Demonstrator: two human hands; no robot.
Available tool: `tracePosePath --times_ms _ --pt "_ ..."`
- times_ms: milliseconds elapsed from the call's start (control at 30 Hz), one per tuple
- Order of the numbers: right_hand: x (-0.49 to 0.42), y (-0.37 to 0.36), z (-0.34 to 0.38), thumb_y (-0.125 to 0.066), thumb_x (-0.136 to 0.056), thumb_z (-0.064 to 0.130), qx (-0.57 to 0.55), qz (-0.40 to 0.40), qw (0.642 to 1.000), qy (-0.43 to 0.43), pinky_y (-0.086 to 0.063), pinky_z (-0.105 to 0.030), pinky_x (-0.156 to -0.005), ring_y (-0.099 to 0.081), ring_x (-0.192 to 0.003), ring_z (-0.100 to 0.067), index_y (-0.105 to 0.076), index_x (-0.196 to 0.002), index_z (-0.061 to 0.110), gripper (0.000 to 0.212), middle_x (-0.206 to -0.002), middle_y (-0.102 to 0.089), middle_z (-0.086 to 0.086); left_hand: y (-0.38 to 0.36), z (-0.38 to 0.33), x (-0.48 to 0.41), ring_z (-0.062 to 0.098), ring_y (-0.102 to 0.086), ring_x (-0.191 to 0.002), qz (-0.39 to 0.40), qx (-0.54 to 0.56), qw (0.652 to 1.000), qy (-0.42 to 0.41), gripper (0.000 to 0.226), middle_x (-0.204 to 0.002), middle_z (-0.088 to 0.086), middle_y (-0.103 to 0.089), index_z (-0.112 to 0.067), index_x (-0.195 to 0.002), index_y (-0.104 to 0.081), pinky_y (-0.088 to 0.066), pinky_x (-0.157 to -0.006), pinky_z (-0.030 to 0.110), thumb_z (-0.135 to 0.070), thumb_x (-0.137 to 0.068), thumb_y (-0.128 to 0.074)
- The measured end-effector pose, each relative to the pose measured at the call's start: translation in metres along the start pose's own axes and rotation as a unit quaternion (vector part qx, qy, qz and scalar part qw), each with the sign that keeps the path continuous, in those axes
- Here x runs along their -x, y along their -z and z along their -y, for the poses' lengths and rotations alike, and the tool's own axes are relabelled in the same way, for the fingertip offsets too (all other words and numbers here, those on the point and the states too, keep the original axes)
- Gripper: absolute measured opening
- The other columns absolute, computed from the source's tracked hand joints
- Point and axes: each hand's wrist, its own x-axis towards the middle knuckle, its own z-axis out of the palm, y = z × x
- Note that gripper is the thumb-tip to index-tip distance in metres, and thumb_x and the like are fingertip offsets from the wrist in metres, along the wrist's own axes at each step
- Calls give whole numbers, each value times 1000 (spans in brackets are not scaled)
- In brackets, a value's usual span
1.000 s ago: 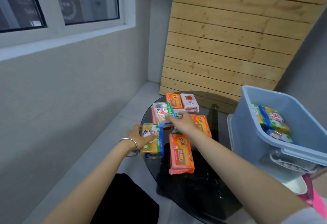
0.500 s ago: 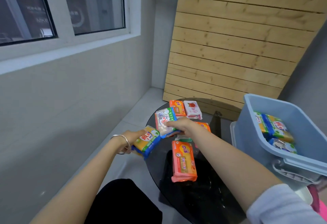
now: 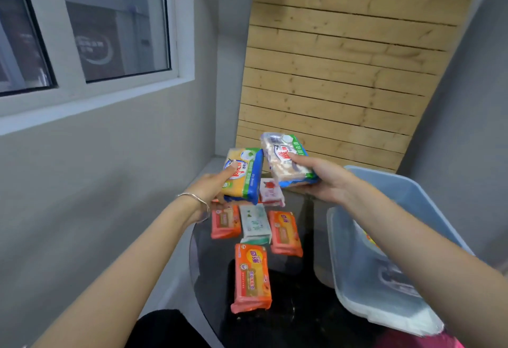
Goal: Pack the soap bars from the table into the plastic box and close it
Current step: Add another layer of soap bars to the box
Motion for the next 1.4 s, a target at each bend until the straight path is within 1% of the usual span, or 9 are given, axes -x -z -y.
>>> tracePosePath --times_ms 100,233,533,733,867,1067,1233,1300,1400 --pt "34 43 20 -61 -87 17 -34 -32 999 17 -58 -23 -54 -70 -57 -10 -64 -89 9 9 -68 -74 -1 -37 -22 0 16 -53 -48 45 10 998 -30 39 -47 -1 -63 -16 -74 -62 -43 -57 26 -53 -84 -55" --pt "64 106 21 -65 -83 12 -30 -96 995 -9 -56 -28 -72 -69 -73 -15 -62 -105 7 23 -88 -72 -6 -90 -34 2 13 -58 -46 93 25 994 -44 36 -46 -5 -65 -19 -70 -62 -50 -55 26 -52 -84 -56" --pt "79 183 -36 -62 -85 5 33 -122 988 -92 -56 -35 -70 -68 -81 -23 -62 -100 7 15 -94 -72 -12 -158 -36 9 5 -63 -40 175 71 982 -26 32 -48 -5 -68 -15 -78 -63 -47 -38 15 -42 -91 -51" --pt "50 180 -66 -68 -83 8 88 -124 978 -144 -55 -36 -71 -67 -89 -25 -57 -117 6 35 -101 -70 -11 -169 -33 3 7 -68 -48 178 73 981 -16 31 -56 -3 -72 -16 -80 -65 -54 -46 19 -44 -88 -54" --pt "42 181 -69 -71 -81 10 125 -108 972 -166 -57 -38 -80 -66 -98 -27 -59 -110 5 31 -104 -70 -13 -165 -30 0 13 -70 -63 175 50 983 -27 35 -72 1 -74 -15 -89 -67 -55 -56 24 -48 -86 -54" --pt "41 188 -65 -77 -75 26 271 -120 940 -169 -57 -19 -51 -69 -69 -15 -63 -107 6 40 -100 -72 -10 -170 -24 1 9 -70 -63 179 25 983 -35 33 -64 -6 -75 -18 -88 -65 -55 -55 24 -49 -86 -53" --pt "36 194 -70 -84 -65 35 300 -106 929 -190 -57 -36 -85 -71 -100 -27 -62 -117 11 62 -106 -74 -10 -182 -23 0 15 -70 -76 193 35 980 -34 34 -76 0 -75 -17 -93 -65 -56 -66 30 -48 -86 -55" --pt "37 192 -69 -84 -65 35 307 -102 927 -190 -57 -35 -85 -72 -95 -26 -62 -116 10 61 -105 -74 -10 -188 -26 1 15 -69 -74 197 28 979 -35 32 -76 0 -75 -17 -90 -65 -56 -65 29 -48 -86 -54" --pt "44 191 -59 -76 -75 35 330 -103 920 -183 -57 -24 -65 -69 -65 -16 -62 -106 7 44 -88 -75 -7 -200 -30 2 11 -70 -69 214 17 976 -34 35 -75 -1 -75 -15 -94 -66 -58 -61 26 -46 -86 -55"
